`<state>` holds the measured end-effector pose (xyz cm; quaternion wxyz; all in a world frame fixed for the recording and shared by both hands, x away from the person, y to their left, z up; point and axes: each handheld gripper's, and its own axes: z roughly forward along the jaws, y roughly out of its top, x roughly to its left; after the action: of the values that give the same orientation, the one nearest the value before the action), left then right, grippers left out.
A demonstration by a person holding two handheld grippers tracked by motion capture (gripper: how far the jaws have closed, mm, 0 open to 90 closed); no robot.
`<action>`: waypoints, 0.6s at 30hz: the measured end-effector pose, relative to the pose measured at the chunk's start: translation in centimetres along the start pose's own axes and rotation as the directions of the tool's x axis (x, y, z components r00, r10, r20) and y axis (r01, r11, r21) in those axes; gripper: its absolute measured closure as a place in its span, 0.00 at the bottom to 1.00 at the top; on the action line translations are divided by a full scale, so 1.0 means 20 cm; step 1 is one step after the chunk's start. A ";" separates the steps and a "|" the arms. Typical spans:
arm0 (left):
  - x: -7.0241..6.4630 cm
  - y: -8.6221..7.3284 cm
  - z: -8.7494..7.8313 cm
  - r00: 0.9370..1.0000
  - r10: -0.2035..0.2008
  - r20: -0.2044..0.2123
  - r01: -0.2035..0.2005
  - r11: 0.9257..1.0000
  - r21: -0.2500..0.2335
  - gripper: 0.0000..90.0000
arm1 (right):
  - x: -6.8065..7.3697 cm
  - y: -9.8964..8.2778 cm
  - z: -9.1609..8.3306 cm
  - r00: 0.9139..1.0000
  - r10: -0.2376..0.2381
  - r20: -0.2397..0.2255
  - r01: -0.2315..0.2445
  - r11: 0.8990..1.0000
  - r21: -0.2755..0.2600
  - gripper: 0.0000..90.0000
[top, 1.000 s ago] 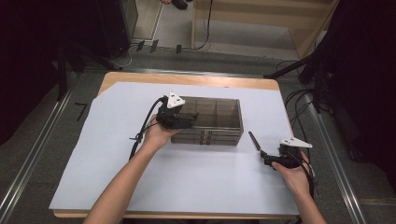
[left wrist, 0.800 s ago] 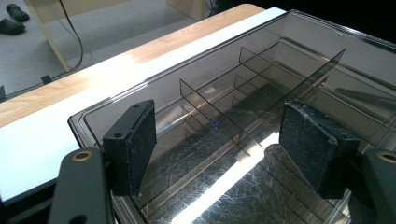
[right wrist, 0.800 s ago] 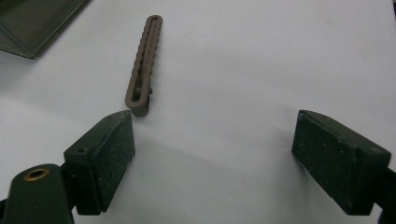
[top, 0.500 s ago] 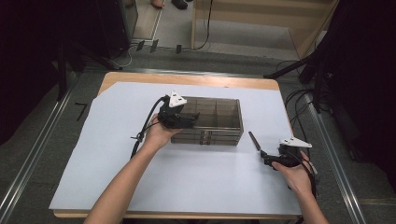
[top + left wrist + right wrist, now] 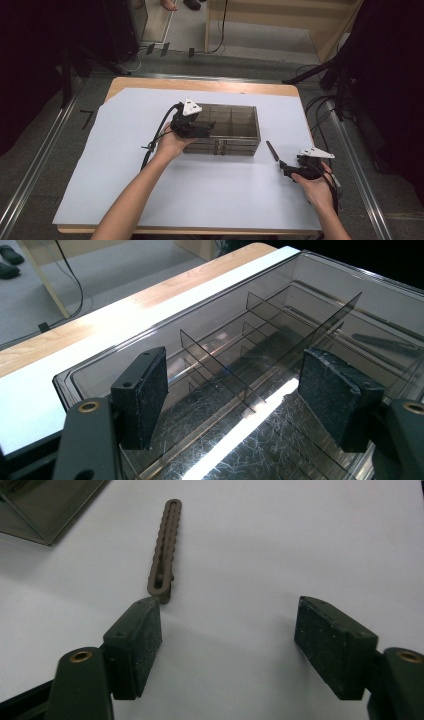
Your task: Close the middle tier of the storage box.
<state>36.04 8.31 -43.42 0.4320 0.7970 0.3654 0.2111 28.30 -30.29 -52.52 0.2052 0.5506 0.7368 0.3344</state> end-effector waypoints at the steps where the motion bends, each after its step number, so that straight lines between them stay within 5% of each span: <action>1: 0.00 0.00 0.00 1.000 0.002 0.001 -0.002 1.000 0.001 0.33 | 0.00 0.00 0.00 1.000 0.004 -0.002 -0.004 1.000 -0.006 0.31; 18: 0.00 0.00 0.00 1.000 0.004 0.001 -0.004 1.000 0.001 0.33 | 0.11 0.02 -0.10 0.997 0.020 -0.078 -0.025 0.998 -0.056 0.43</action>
<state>36.09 8.32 -43.41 0.4316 0.7980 0.3636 0.2113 26.46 -28.62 -50.69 0.1886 0.5394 0.7281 0.3786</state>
